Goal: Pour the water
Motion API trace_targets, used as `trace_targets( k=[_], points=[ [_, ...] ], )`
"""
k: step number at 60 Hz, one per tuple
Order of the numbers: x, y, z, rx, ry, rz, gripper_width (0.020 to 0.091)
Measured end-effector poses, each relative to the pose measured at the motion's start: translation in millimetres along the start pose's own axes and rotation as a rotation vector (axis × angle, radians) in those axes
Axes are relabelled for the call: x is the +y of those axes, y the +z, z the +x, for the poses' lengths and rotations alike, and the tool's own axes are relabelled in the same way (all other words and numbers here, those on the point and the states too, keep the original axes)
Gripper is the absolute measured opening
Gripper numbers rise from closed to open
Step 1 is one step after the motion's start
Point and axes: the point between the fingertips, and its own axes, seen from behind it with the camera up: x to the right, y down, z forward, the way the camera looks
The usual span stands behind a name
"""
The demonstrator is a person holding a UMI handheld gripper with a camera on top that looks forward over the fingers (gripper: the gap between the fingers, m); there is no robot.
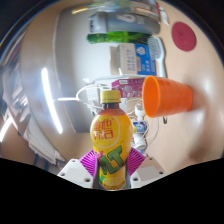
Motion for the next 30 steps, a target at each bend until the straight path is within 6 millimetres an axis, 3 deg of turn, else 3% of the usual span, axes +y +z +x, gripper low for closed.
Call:
trace_targets(
  k=[14, 30],
  points=[
    [-9, 6, -4, -0.072, 0.429, -0.037, 0.0367],
    [-25, -1, -30, -0.175, 0.627, -0.022, 0.0366]
  ],
)
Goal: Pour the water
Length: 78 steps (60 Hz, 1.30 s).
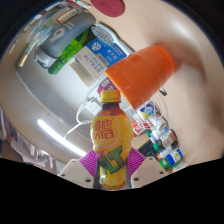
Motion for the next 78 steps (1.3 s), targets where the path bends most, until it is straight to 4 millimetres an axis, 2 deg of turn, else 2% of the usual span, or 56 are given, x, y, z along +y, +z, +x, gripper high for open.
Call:
trace_targets(
  k=[7, 18, 20, 21, 22, 25, 29, 32, 33, 36, 38, 39, 40, 41, 45, 46, 47, 49, 52, 54, 55, 62, 68, 77, 78],
  points=[
    [1, 0, -8, -0.02, 0.0, -0.002, 0.0367],
    [17, -2, -16, -0.02, -0.097, -0.064, 0.0367],
    [24, -3, -19, -0.013, -0.182, -0.084, 0.0367],
    [27, -3, -21, -0.008, -0.241, -0.092, 0.0389],
    [32, -7, -25, -0.005, -0.305, -0.099, 0.0364],
    [43, -12, -39, -0.007, -0.56, -0.117, 0.0367],
    [55, -22, -70, -0.032, -0.916, -0.116, 0.0367],
    [51, -36, -103, -0.076, -1.143, -0.084, 0.0369],
    [56, -39, -113, -0.066, -1.208, -0.048, 0.0368],
    [47, -52, -149, -0.082, -1.408, 0.028, 0.0367],
    [34, -61, -171, -0.071, -1.537, 0.087, 0.0367],
    [18, -66, -183, -0.092, -1.61, 0.106, 0.0367],
    [10, -71, -192, -0.082, -1.671, 0.136, 0.0369],
    [10, -70, -200, -0.044, -1.715, 0.175, 0.0369],
    [-27, -85, -222, 0.013, -1.897, 0.275, 0.0369],
    [-38, -88, -224, 0.038, -1.933, 0.298, 0.0369],
    [-58, -95, -225, 0.04, -1.978, 0.313, 0.0368],
    [-80, -98, -226, 0.116, -2.019, 0.35, 0.0369],
    [-116, -102, -212, 0.197, -2.078, 0.368, 0.0369],
    [-138, -102, -195, 0.252, -2.095, 0.355, 0.0369],
    [-159, -104, -183, 0.267, -2.115, 0.341, 0.0369],
    [-219, -100, -123, 0.46, -2.167, 0.252, 0.037],
    [-239, -96, -93, 0.492, -2.185, 0.197, 0.038],
    [-256, -92, -72, 0.528, -2.181, 0.159, 0.0408],
    [-253, -92, -74, 0.515, -2.185, 0.166, 0.0404]
  ],
)
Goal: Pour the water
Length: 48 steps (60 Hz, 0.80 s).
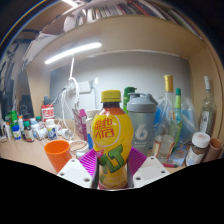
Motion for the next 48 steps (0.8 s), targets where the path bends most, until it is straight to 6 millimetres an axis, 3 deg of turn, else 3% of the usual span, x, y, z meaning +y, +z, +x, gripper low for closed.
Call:
trace_targets(
  k=[13, 18, 23, 28, 37, 48],
  points=[
    [1, -1, 2, 0.002, 0.026, 0.01, 0.0418],
    [1, -1, 3, 0.003, 0.025, 0.008, 0.0482],
    [5, -3, 5, 0.015, 0.032, -0.014, 0.0597],
    [16, -10, 9, 0.039, 0.044, -0.075, 0.0846],
    [11, -46, 3, 0.043, 0.019, -0.075, 0.0838],
    [-10, -127, -10, 0.096, -0.035, -0.054, 0.0842]
  ],
)
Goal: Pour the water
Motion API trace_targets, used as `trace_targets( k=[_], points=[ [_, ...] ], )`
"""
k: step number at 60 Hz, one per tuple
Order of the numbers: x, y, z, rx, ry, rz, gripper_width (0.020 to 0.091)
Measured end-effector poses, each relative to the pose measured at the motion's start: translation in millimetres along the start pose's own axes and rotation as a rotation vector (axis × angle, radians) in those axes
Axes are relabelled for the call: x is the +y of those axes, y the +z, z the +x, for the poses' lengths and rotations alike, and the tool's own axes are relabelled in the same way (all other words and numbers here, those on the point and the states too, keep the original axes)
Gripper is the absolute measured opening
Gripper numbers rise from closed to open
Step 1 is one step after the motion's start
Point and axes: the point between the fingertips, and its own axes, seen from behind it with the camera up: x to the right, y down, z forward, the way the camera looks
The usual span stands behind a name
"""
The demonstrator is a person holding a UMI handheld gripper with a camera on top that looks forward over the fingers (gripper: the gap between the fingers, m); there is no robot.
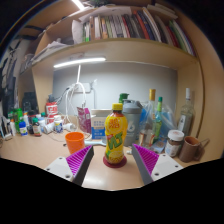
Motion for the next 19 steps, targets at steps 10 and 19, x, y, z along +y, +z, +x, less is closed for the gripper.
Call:
trace_targets(
  k=[10, 19],
  points=[
    [-6, -80, -16, 0.021, 0.015, 0.011, 0.0847],
    [-13, -135, -24, 0.038, 0.055, 0.054, 0.0849]
  ],
)
